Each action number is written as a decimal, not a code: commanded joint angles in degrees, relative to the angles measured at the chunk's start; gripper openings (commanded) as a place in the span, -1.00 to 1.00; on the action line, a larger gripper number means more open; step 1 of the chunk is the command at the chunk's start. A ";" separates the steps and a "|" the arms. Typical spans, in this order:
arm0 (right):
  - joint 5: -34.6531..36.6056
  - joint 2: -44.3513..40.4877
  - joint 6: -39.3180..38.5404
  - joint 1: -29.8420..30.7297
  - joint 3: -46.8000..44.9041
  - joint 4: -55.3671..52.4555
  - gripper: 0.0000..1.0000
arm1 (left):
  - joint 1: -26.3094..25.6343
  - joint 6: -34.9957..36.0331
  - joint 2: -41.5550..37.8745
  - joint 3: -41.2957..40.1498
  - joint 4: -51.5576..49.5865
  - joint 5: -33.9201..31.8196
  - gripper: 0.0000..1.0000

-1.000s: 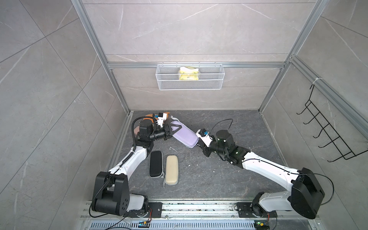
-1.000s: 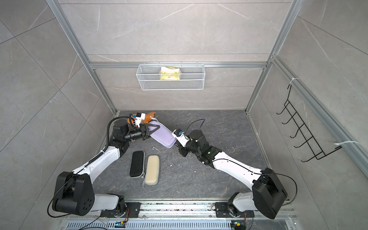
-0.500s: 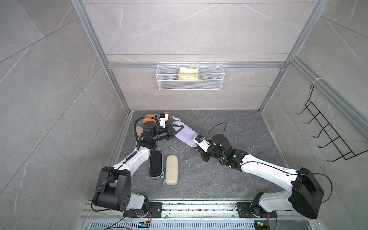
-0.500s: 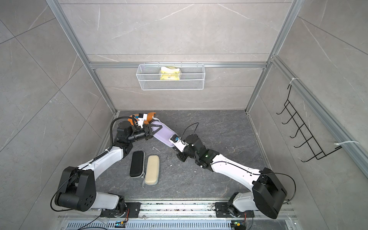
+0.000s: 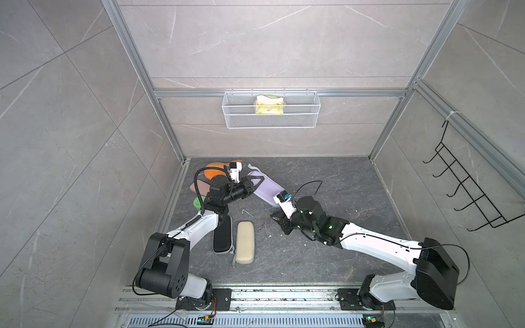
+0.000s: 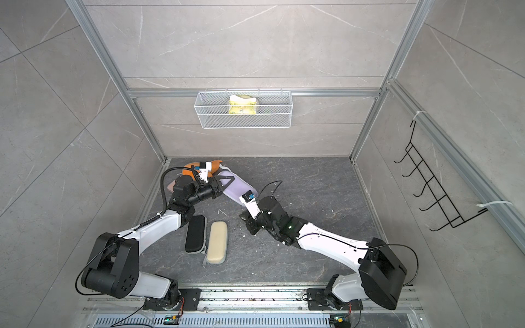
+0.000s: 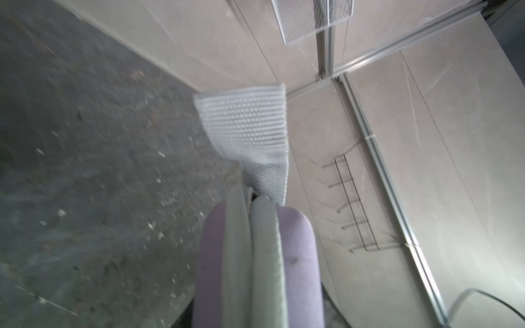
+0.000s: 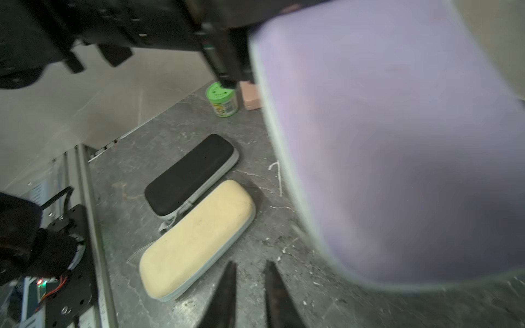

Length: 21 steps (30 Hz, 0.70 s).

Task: Put umbrellas into zippered umbrella sleeves
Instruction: Zip the zipper on the umbrella sleeve.

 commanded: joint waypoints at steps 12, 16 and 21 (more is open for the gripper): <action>-13.17 -12.54 9.32 -13.46 -4.01 -6.89 0.25 | 1.75 -0.05 -5.24 5.07 2.78 5.44 -1.00; -7.04 -15.27 4.31 -14.47 -7.20 -4.93 0.02 | 1.75 0.44 -5.98 6.40 1.09 8.26 -1.00; -16.80 -14.02 21.70 -18.61 -10.22 8.00 0.22 | 1.58 -2.61 -7.14 4.34 3.61 7.04 -1.00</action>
